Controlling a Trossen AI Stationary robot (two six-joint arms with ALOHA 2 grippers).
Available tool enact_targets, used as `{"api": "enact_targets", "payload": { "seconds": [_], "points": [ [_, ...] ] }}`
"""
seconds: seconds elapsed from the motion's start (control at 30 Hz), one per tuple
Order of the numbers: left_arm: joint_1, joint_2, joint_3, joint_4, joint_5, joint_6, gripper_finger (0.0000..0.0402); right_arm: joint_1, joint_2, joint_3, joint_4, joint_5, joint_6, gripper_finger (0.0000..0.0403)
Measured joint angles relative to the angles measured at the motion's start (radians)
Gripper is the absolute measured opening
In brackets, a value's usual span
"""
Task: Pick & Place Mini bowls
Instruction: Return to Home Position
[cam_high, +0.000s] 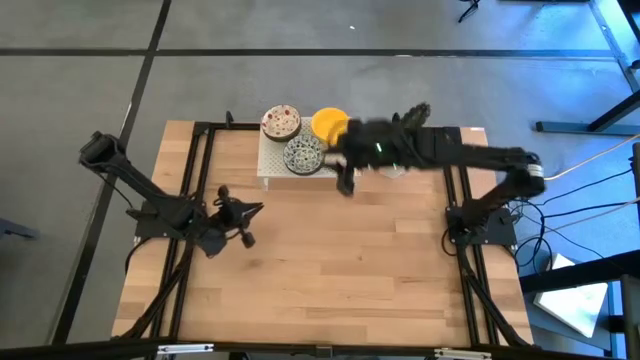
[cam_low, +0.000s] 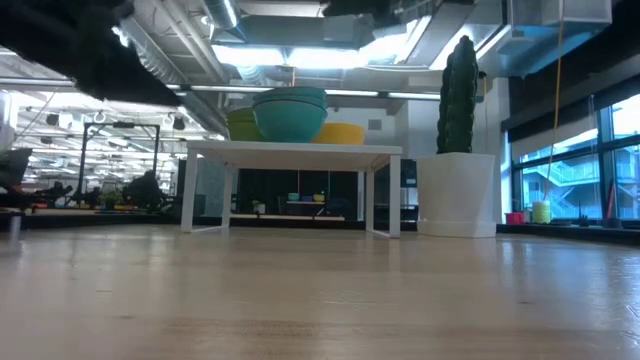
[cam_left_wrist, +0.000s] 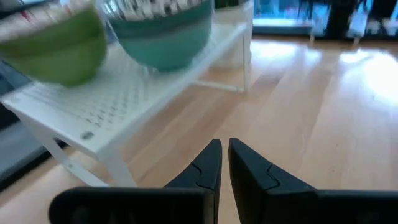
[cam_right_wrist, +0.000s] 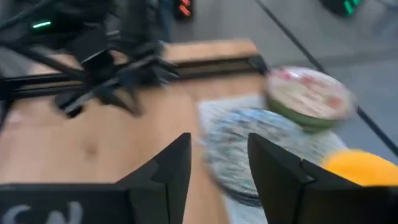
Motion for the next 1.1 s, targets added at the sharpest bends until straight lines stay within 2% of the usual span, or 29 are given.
{"api": "enact_targets", "payload": {
  "seconds": [0.13, 0.23, 0.33, 0.47, 0.6, 0.7, 0.87, 1.1],
  "points": [
    [-0.074, -0.014, 0.0, 0.001, -0.127, -0.008, 0.0026, 0.091, -0.125, -0.326, 0.375, -0.002, -0.056, 0.0148],
    [-0.066, -0.013, 0.0, 0.009, -0.121, 0.015, 0.0022, 0.145, -0.189, -0.526, 0.637, -0.01, -0.095, 0.0142],
    [-0.001, -0.009, 0.0, 0.083, -0.034, 0.089, 0.001, 0.183, -0.218, -0.674, 0.811, -0.01, -0.107, 0.0129],
    [0.145, 0.009, 0.0, 0.318, 0.217, 0.315, 0.0003, 0.206, -0.23, -0.812, 0.972, 0.0, -0.114, 0.0082],
    [0.301, 0.061, 0.0, 0.567, 0.492, 0.5, 0.0003, 0.2, -0.265, -0.881, 1.005, -0.023, -0.176, 0.0013],
    [0.39, 0.095, 0.0, 0.713, 0.596, 0.59, 0.0002, 0.18, -0.32, -0.922, 1.013, -0.06, -0.185, 0.001],
    [0.486, 0.045, 0.0, 0.824, 0.681, 0.72, 0.0002, 0.14, -0.492, -0.977, 0.995, -0.168, -0.181, 0.0004],
    [0.584, -0.209, 0.0, 0.73, 0.719, 0.794, 0.0002, 0.075, -0.737, -1.002, 0.787, -0.195, -0.177, 0.0003]
  ]
}}
